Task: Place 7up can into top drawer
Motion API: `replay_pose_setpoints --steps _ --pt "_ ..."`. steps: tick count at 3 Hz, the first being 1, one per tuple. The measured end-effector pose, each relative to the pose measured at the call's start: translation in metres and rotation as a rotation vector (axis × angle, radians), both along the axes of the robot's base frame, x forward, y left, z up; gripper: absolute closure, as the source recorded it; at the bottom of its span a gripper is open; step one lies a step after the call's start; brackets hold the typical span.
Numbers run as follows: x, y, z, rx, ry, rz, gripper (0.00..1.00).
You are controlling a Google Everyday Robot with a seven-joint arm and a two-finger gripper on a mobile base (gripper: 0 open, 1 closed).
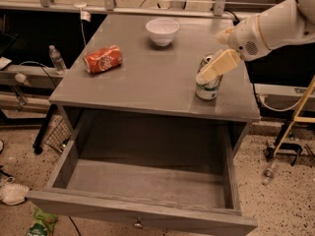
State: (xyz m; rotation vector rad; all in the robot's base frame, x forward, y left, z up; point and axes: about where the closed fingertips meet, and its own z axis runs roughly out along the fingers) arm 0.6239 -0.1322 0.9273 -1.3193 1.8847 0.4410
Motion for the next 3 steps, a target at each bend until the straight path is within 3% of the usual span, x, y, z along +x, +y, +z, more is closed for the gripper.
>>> replay_pose_setpoints --steps 2,3 --pt "0.008 -0.009 -0.013 0.040 0.023 -0.020 0.00" --pt "0.004 -0.019 -0.016 0.035 0.029 -0.035 0.16"
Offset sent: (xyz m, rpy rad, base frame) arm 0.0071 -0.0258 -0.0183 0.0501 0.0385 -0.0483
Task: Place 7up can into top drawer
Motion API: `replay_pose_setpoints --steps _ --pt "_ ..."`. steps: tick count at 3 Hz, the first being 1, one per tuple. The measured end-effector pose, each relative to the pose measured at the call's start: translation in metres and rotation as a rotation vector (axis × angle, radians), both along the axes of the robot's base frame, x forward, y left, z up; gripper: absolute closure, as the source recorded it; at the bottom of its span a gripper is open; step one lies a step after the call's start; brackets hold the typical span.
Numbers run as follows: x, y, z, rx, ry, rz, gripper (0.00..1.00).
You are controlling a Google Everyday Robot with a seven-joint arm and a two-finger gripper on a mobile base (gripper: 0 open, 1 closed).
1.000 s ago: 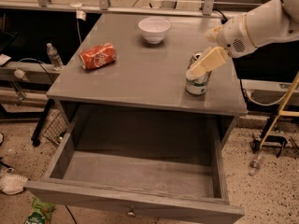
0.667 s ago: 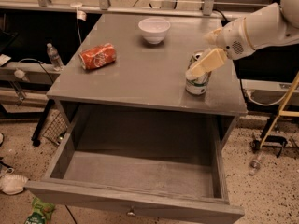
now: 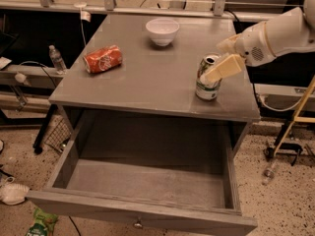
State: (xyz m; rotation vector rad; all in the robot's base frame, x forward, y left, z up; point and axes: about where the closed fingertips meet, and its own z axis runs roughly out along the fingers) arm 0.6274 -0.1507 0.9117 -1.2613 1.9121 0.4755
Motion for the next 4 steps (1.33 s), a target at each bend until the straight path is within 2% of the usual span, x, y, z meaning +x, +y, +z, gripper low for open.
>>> replay_pose_setpoints --steps 2,3,4 --pt "-0.015 -0.009 0.000 -0.010 0.001 0.001 0.63" --pt "-0.035 -0.003 0.016 -0.031 -0.036 0.060 0.86" --pt "-0.086 0.011 0.035 -0.108 -0.064 0.220 1.00"
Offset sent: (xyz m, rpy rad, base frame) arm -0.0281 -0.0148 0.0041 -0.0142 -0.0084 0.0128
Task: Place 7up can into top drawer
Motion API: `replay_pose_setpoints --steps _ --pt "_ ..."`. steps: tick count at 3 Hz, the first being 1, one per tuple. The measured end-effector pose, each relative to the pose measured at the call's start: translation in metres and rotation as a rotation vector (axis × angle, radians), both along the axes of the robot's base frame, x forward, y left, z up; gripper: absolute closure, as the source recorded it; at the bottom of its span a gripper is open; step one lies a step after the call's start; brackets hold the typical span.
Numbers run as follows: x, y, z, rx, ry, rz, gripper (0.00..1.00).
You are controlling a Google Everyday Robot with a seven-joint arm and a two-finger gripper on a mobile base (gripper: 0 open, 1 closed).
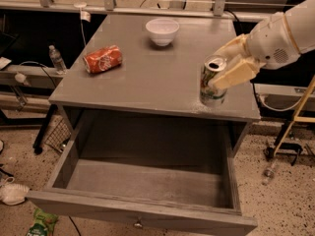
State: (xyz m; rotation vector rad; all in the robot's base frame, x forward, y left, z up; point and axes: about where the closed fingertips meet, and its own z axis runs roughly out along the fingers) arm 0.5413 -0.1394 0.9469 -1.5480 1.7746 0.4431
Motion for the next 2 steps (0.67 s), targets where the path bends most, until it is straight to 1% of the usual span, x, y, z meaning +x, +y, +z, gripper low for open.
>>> replay_pose_setpoints --steps 1,2 --pt "-0.0450 0.0351 -0.0070 0.011 0.022 0.203 1.00" --pt "-0.0450 0.0351 -0.0070 0.010 0.022 0.203 1.00"
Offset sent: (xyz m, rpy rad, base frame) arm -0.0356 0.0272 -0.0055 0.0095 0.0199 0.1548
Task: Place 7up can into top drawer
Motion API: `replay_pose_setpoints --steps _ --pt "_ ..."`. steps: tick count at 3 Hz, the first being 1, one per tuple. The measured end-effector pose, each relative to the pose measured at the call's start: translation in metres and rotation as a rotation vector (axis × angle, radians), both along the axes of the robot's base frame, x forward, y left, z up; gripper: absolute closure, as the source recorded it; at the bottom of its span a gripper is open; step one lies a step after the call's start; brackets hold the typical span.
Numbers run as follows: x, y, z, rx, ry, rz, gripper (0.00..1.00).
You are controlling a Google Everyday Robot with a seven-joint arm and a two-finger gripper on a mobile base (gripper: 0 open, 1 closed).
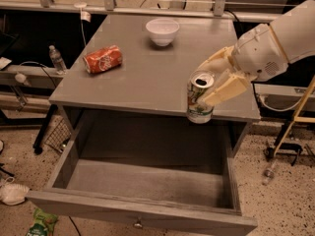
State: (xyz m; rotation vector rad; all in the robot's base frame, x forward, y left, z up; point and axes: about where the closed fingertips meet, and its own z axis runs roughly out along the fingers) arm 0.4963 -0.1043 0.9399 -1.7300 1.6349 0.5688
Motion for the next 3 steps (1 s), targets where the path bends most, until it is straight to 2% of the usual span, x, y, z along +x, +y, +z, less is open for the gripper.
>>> replay_pose_setpoints --steps 1,2,3 --pt "-0.008 0.022 -0.020 -0.030 0.011 0.000 1.00" --pt "-0.030 0.067 -0.053 -0.045 0.026 -0.020 1.00" --pt "-0.060 0.106 -0.113 -0.010 0.115 -0.054 1.00"
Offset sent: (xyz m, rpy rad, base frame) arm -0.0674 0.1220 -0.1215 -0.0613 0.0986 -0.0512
